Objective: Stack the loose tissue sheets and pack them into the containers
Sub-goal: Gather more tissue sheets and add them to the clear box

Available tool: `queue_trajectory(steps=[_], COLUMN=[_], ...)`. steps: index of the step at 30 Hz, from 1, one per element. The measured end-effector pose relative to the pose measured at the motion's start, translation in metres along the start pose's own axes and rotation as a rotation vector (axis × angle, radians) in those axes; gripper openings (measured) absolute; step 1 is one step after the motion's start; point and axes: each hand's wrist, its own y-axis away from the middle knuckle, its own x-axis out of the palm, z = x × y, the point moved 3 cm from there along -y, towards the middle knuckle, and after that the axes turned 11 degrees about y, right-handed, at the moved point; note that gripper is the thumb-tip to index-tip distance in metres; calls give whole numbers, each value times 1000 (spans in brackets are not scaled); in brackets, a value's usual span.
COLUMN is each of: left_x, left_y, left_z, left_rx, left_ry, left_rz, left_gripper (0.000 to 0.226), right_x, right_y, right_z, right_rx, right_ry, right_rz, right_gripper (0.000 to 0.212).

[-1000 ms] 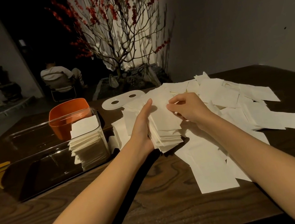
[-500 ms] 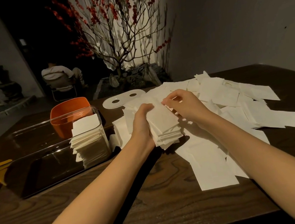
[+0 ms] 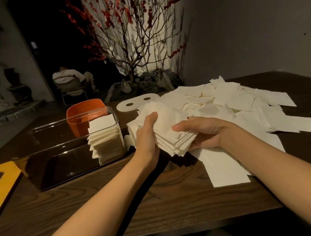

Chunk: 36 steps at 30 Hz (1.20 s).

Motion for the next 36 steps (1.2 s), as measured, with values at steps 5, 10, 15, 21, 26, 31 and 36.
queue_trajectory(steps=[5,10,15,21,26,31,36], left_x=[-12,-22,-32,-38,-37,-31,-38], left_y=[9,19,26,36,39,40,41], left_z=[-2,-13,-21,-25,-21,-23,-25], left_rx=[-66,-51,95,199,233,338,306], left_ry=[-104,-304,-565,-704,-754,-679,-664], left_rz=[98,221,212,172,200,11,-8], left_gripper=[32,40,24,71,94,80,86], right_x=[1,-2,-6,20,36,36,28], right_y=[3,11,10,19,10,4,5], right_z=[-9,-3,-7,-5,-9,-10,-18], right_rx=[8,-102,-200,-297,-402,-379,-268], right_ry=[29,163,145,217,300,-5,70], right_rz=[-4,-74,-144,-159,-444,-499,-587], right_gripper=[70,40,55,57,39,28,33])
